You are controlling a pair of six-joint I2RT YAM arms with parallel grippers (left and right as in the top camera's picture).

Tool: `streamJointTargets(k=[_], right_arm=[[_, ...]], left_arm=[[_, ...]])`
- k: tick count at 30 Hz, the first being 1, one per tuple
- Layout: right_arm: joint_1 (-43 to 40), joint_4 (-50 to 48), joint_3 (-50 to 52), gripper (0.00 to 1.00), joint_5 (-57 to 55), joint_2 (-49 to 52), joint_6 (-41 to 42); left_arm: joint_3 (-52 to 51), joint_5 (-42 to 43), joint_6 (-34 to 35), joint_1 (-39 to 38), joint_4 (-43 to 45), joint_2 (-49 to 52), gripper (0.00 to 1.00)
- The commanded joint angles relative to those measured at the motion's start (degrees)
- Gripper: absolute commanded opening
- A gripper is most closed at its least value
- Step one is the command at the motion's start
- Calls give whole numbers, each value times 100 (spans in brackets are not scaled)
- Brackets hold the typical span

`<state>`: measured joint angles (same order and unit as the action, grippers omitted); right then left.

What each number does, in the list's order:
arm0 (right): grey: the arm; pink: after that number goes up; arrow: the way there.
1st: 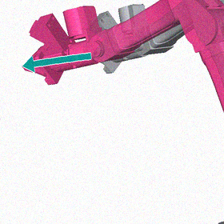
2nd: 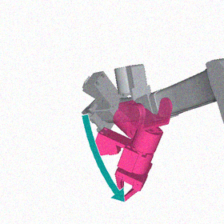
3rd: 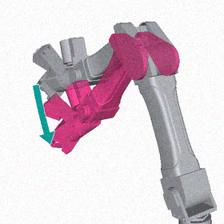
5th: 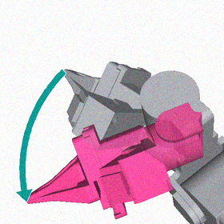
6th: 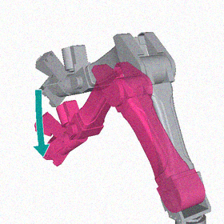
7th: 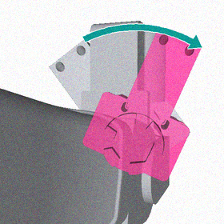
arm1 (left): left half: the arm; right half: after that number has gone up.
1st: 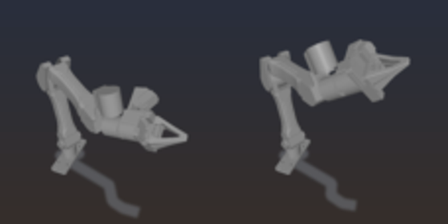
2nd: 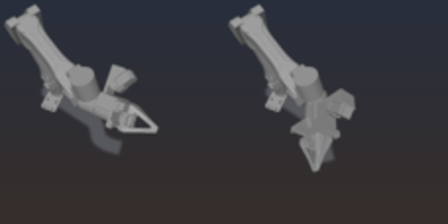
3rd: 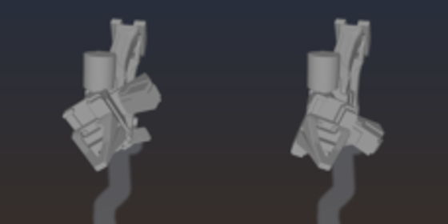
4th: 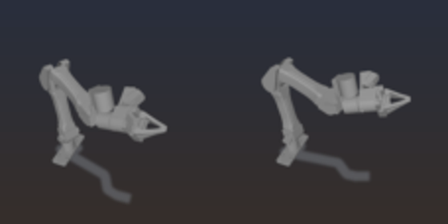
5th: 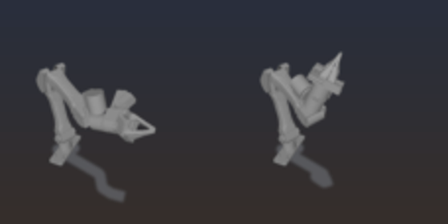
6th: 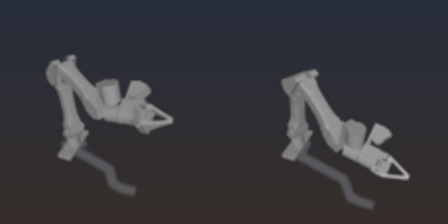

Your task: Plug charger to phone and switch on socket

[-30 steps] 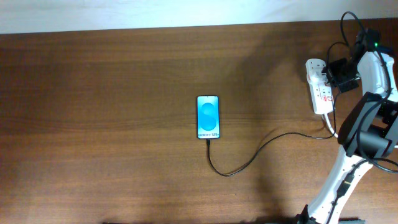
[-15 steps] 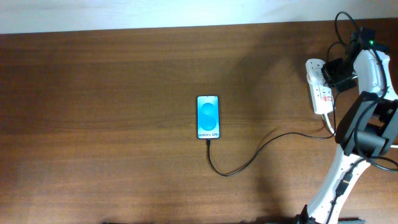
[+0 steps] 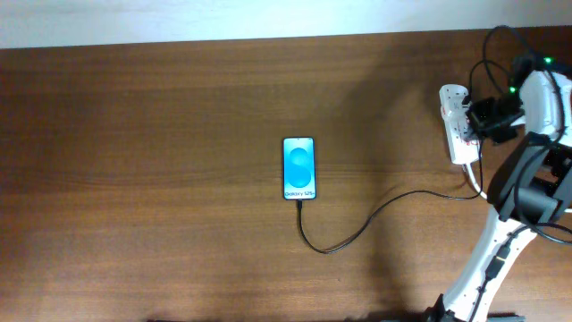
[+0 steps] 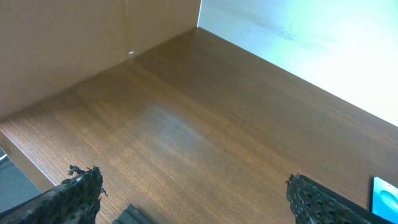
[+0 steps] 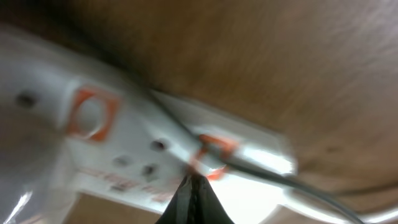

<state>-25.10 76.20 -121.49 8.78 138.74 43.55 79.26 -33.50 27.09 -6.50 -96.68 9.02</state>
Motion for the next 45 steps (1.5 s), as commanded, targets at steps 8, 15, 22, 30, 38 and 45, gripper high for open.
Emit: streamJointTargets(k=[8, 15, 22, 30, 38, 45], right_arm=[[-192, 483, -914, 4, 457, 57, -420], [-4, 35, -911, 4, 557, 72, -581], [-2, -295, -907, 4, 564, 223, -407], [2, -448, -907, 4, 568, 247, -258], [85, -529, -903, 4, 581, 507, -236], [273, -485, -894, 4, 431, 920, -293]], left_arm=[[-4, -81, 48, 28, 0, -68, 99], [-4, -81, 48, 28, 0, -68, 99], [-4, -81, 46, 28, -2, -68, 99], [-4, -81, 48, 28, 0, -68, 99], [-4, -81, 48, 28, -2, -68, 99], [-4, -81, 48, 28, -2, -68, 99]])
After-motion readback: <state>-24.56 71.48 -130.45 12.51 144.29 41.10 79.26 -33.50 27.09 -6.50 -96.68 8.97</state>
